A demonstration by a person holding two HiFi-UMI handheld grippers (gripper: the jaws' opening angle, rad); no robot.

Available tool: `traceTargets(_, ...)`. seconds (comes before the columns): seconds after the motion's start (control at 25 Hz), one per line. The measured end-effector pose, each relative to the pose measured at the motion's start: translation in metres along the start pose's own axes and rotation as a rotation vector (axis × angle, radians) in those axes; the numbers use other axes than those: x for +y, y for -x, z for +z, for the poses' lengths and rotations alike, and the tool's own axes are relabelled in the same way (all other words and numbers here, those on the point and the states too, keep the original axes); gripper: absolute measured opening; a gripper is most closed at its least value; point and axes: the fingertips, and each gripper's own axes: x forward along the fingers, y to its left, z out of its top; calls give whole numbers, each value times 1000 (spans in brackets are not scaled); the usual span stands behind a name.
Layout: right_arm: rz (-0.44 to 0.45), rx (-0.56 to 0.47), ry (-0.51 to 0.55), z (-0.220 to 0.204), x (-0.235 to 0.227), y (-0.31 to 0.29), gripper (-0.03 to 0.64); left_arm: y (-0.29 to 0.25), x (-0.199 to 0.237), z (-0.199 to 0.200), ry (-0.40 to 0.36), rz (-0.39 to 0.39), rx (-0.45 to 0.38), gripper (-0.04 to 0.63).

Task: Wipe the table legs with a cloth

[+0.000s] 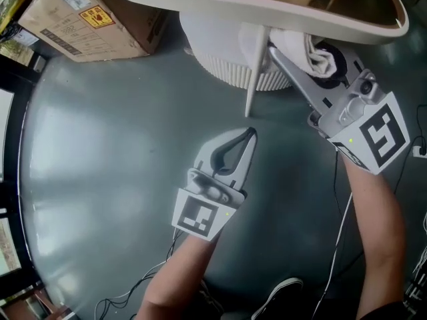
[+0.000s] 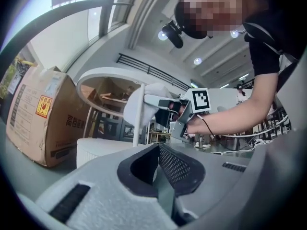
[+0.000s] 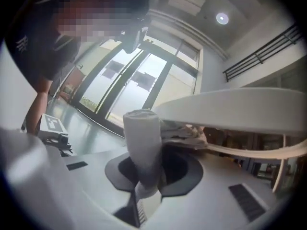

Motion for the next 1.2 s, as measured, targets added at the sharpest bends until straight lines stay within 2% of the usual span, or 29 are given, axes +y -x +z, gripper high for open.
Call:
traceTargets(0.12,9,-22,22,-4,9,-1,69,1,-4,4,-5,-4,-12,6)
traceTargets(0.24,16,-11,16,-30,20,5,69,4,-5,-13,-19,-11,12,6)
traceTargets(0.4,22,25,-85,-78,38,10,69,11,0,-32,3,11,30,6)
traceTargets(0.52,22,111,-134,-100,44,13,69,8,-3,-17,23,10,28,6)
traceTargets(0.68,26,244,-212,-176,75,22,69,12,-6,-30,21,2,40,6)
traceTargets(0.92,-63,375,-415,-260,106,29,69,14,-15,-47,28,-19,68,6)
traceTargets(1.04,-62,463,-453,-288,122,36,70,11,-22,-47,29,-30,74,6)
traceTargets(1.2,2,565,-430,-307,129,40,69,8,-22,-48,26,-38,82,6)
